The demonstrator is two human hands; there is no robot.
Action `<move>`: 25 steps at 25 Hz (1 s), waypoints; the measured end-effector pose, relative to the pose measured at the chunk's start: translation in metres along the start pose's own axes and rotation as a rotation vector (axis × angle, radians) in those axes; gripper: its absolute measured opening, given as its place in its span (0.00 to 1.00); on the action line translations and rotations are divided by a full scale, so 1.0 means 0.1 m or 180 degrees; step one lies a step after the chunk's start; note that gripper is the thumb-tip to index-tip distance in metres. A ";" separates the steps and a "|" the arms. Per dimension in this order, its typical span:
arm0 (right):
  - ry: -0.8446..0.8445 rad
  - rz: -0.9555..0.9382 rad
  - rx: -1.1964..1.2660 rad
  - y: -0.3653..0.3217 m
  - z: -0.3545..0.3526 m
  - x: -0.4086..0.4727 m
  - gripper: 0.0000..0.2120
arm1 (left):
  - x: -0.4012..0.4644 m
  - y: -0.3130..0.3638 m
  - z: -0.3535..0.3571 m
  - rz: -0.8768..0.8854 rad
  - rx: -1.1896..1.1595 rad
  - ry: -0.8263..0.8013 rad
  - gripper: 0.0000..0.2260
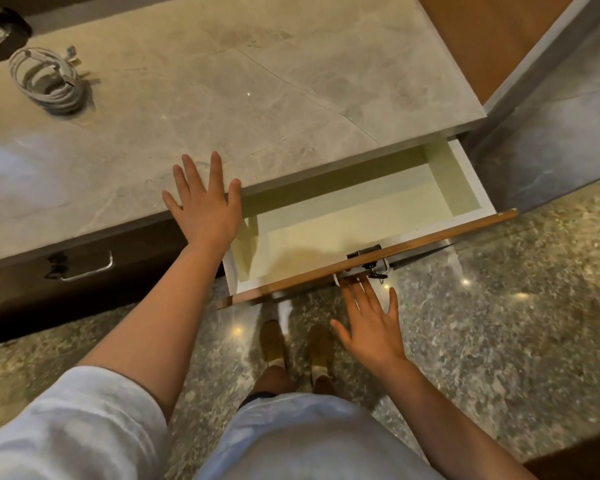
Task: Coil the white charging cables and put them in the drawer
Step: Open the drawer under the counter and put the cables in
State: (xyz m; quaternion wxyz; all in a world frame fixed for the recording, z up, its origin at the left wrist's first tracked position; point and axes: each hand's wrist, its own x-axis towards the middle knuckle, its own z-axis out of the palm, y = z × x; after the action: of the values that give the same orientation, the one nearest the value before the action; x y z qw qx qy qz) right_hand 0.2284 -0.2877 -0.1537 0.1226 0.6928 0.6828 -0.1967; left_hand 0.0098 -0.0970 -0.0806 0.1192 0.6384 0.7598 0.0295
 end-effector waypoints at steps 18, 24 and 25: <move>0.1251 -0.1104 0.0344 -0.63 -1.51 0.48 0.14 | -0.02 -0.13 -0.13 0.0193 0.0196 0.0040 0.25; 0.1223 -0.1351 0.0026 -1.20 -2.00 1.16 0.18 | 0.13 -0.62 -0.30 -0.0286 -0.0094 -0.0207 0.27; 0.1303 -0.1435 0.0071 -1.32 -2.05 1.25 0.18 | 0.19 -0.75 -0.36 -0.0433 -0.0099 -0.0175 0.27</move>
State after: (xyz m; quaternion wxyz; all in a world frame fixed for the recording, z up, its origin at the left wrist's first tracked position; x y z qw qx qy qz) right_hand 0.1175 -0.0804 -0.0124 -0.0719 0.5504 0.8277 -0.0827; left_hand -0.0733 -0.0879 -0.0633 0.1516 0.5839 0.7974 0.0156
